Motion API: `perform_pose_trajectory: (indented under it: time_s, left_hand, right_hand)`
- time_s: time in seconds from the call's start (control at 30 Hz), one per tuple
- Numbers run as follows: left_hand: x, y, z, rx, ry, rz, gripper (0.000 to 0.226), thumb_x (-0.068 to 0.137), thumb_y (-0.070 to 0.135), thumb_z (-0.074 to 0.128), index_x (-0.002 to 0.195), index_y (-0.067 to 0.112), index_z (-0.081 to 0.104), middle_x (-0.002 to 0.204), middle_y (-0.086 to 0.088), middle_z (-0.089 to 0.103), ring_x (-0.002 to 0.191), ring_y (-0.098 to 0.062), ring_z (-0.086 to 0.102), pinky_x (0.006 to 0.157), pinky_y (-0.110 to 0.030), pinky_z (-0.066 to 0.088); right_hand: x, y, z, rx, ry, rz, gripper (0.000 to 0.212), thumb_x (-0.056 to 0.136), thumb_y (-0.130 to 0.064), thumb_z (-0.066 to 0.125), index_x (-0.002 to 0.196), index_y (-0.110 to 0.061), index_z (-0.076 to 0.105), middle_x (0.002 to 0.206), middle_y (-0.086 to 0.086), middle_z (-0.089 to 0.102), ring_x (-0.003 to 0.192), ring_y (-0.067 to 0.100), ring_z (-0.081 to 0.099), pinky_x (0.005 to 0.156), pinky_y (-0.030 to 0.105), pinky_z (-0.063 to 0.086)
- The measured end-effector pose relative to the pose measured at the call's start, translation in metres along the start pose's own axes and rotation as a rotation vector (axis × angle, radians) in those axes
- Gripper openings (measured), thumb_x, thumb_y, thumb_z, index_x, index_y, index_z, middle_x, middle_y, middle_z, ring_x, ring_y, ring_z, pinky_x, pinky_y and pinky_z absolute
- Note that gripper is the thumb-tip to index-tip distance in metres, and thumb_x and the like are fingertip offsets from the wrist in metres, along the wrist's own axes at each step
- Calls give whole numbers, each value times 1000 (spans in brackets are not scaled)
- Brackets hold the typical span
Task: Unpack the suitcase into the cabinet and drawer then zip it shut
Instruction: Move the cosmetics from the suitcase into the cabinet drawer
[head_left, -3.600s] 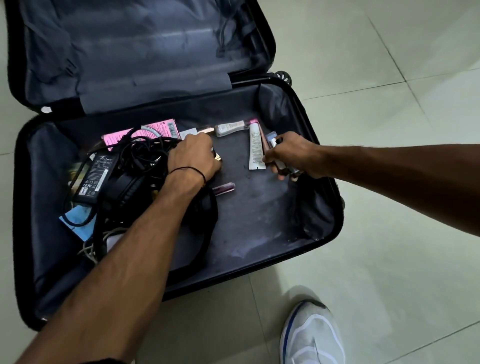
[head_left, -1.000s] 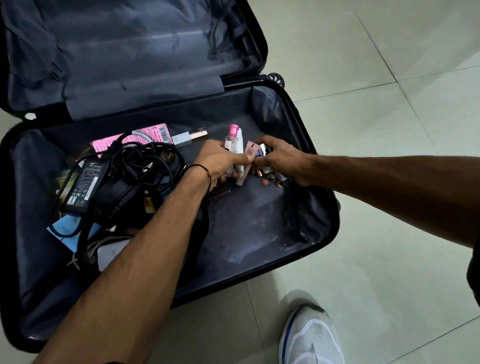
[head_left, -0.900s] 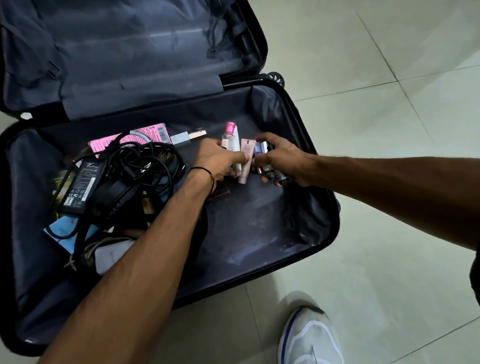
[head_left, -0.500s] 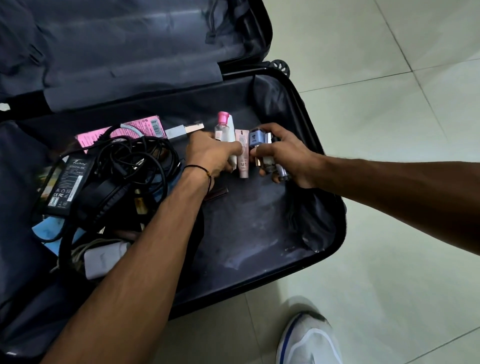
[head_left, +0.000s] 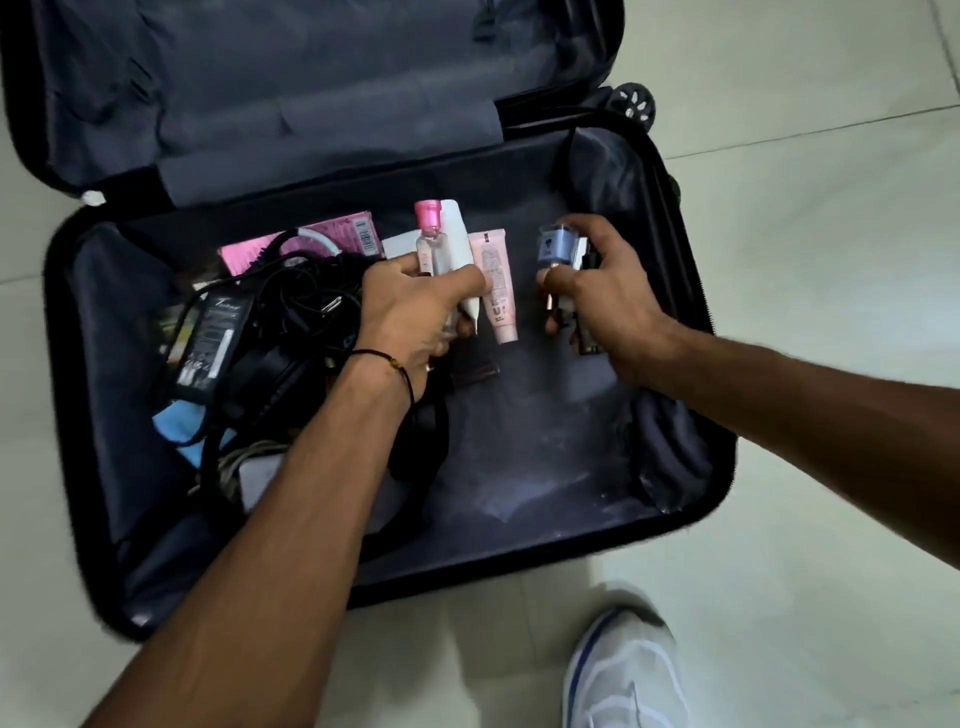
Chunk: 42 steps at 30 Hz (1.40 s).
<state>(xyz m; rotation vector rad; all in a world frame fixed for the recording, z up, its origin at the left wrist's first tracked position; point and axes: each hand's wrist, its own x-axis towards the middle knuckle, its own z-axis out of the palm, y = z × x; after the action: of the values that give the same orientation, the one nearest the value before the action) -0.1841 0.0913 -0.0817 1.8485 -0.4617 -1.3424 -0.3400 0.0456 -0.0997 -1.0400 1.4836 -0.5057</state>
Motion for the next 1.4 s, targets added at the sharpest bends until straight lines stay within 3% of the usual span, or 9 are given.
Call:
perform_pose_trajectory:
  time_s: [0.17, 0.3, 0.47, 0.63, 0.77, 1.03, 1.23, 1.4]
  left_hand:
    - [-80, 39, -25, 24, -25, -112, 21, 73, 7, 76, 93, 3, 68, 71, -11, 61, 49, -18, 46, 39, -16, 22]
    - [-183, 116, -37, 49, -53, -141, 23, 75, 5, 76, 95, 0, 67, 59, -4, 58, 42, -16, 45, 38, -16, 21]
    - [-350, 255, -49, 61, -149, -141, 28, 74, 10, 79, 99, 6, 67, 59, 2, 62, 39, -12, 44, 38, -18, 25]
    - [-529, 386, -66, 128, -325, -55, 35, 70, 20, 86, 101, 15, 71, 64, -1, 68, 46, -14, 51, 44, -23, 35]
    - [-617, 435, -79, 174, -448, 67, 25, 76, 11, 80, 97, 5, 69, 67, -10, 62, 41, -12, 46, 39, -18, 29]
    - [-713, 444, -83, 204, -626, 145, 21, 75, 5, 79, 90, 10, 65, 48, 6, 50, 34, -7, 32, 36, -16, 22]
    - [-771, 437, -1, 303, -893, 173, 24, 67, 8, 83, 83, 8, 66, 53, -1, 42, 39, -12, 27, 38, -17, 21]
    - [-854, 419, 105, 432, -1118, 232, 18, 73, 6, 80, 82, 12, 66, 58, -4, 38, 41, -12, 26, 39, -16, 20]
  right_hand:
    - [-80, -57, -27, 66, -72, 0, 46, 90, -2, 61, 126, -29, 53, 87, 16, 68, 56, 25, 59, 40, 23, 37]
    - [-180, -124, -60, 92, -61, 21, 47, 90, 0, 63, 125, -31, 55, 87, 15, 67, 59, 27, 61, 54, 40, 48]
    - [-351, -268, -122, 106, -57, 35, 48, 90, 3, 60, 128, -26, 55, 83, 17, 61, 51, 23, 53, 35, 18, 35]
    - [-531, -398, -183, 174, -28, 48, 46, 92, 2, 57, 125, -30, 55, 69, 7, 63, 49, 23, 54, 40, 20, 30]
    - [-628, -441, -201, 251, 68, 42, 45, 91, 0, 59, 124, -30, 55, 73, 10, 65, 56, 29, 56, 45, 25, 29]
    - [-782, -439, -230, 606, 323, -63, 43, 93, -3, 60, 125, -31, 56, 90, 14, 69, 61, 27, 57, 47, 26, 28]
    - [-856, -400, -286, 803, 527, -149, 40, 93, -6, 63, 126, -28, 58, 93, 14, 67, 62, 28, 56, 42, 22, 32]
    - [-921, -352, -360, 909, 769, -218, 41, 93, -6, 63, 127, -27, 57, 93, 14, 67, 61, 26, 55, 41, 21, 33]
